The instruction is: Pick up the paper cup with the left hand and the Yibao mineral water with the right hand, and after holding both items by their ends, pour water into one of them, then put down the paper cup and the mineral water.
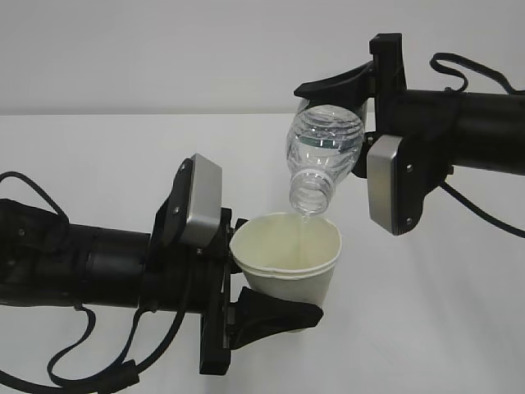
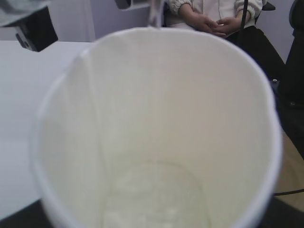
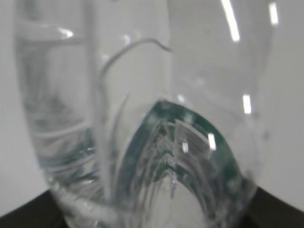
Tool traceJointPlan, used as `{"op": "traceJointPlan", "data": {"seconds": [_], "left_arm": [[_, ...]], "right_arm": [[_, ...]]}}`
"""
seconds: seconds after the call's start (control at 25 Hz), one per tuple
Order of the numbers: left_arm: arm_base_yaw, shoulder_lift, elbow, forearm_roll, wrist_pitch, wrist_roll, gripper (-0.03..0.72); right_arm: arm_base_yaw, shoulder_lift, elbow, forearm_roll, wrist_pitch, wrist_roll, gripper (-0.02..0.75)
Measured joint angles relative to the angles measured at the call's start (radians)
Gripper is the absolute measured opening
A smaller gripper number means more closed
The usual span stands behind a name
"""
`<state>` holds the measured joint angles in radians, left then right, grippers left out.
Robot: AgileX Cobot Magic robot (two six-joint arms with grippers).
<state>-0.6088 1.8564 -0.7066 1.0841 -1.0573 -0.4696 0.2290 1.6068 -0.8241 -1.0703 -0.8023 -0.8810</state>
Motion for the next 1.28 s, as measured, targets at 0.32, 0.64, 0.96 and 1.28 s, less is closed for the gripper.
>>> {"op": "traceJointPlan", "data": {"seconds": [0.32,0.64,0.96,1.28], "left_arm": [[0.0,0.0,0.0,-0.007,0.0,0.0,0.429],[0.0,0.0,0.0,-0.021,0.0,0.0,0.429],[0.0,0.0,0.0,-0.022,0.0,0.0,0.429],[0.0,0.0,0.0,-0.022,0.0,0.0,0.429]], "right_arm": [[0.0,0.0,0.0,0.0,-0.004,-0.004,0.444],[0.0,0.0,0.0,0.0,-0.008,-0.004,0.444],[0.0,0.0,-0.002,0.0,-0.008,-0.004,0.444],[0.0,0.0,-0.002,0.0,-0.016,-0.004,0.444]]}}
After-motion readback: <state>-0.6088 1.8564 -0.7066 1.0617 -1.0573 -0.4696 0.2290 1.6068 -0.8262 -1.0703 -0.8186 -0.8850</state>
